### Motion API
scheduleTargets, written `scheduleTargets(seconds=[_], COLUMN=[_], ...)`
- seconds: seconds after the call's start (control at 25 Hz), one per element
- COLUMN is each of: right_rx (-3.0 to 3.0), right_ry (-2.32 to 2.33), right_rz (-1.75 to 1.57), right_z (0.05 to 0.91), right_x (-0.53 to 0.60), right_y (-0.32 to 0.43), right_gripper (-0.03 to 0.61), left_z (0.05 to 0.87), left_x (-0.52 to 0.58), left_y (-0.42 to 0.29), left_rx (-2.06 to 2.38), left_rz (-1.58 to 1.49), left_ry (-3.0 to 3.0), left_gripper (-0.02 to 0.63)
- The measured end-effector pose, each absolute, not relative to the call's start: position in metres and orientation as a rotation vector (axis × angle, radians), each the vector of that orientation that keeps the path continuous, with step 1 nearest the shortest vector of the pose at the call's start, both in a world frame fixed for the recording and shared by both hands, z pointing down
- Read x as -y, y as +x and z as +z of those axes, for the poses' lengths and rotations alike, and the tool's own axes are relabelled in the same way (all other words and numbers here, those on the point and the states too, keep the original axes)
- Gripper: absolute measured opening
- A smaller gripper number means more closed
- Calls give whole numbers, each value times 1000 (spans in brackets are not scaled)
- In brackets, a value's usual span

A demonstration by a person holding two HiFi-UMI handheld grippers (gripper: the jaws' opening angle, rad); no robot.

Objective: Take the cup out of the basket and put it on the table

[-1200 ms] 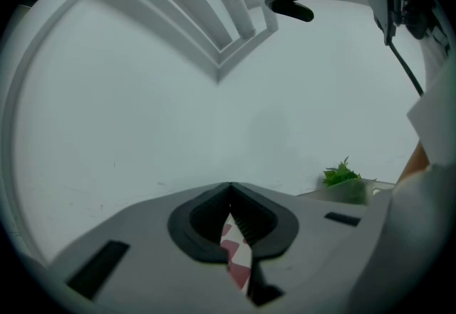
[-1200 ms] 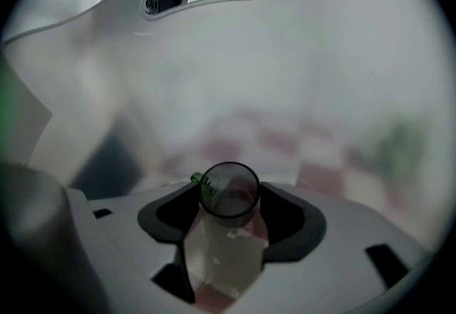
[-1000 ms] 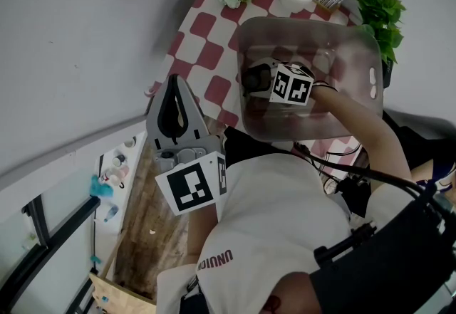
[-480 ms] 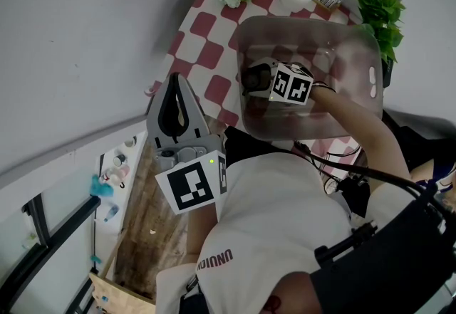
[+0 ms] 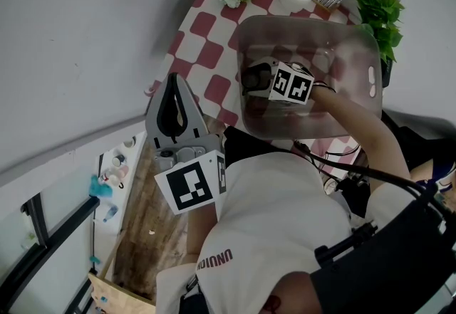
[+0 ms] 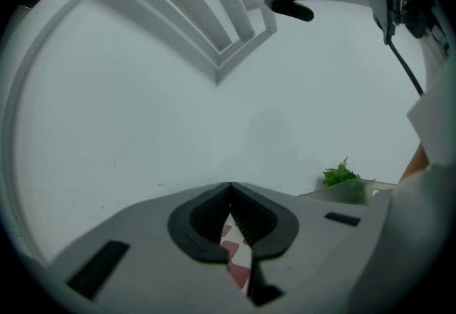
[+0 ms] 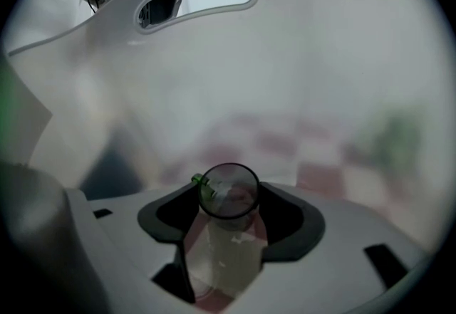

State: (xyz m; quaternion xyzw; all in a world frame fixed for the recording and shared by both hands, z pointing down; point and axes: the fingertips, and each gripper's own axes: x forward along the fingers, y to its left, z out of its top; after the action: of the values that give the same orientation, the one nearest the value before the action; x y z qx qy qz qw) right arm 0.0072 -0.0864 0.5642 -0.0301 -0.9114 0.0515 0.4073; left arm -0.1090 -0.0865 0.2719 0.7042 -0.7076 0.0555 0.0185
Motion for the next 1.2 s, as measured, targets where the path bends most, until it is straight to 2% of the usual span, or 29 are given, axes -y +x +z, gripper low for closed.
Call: scheduleTargets(seconds=[1.2], right_rx=[2374], right_ry=[-14], right_rz=[71], right_z=[490], right_x=[97], right_y=[20], right_gripper=[279], left_z=[270], left_x=[82], left_y=[-101], left_rx=[2175], left_rz=[116], left_ry=[2212], left_gripper=[13])
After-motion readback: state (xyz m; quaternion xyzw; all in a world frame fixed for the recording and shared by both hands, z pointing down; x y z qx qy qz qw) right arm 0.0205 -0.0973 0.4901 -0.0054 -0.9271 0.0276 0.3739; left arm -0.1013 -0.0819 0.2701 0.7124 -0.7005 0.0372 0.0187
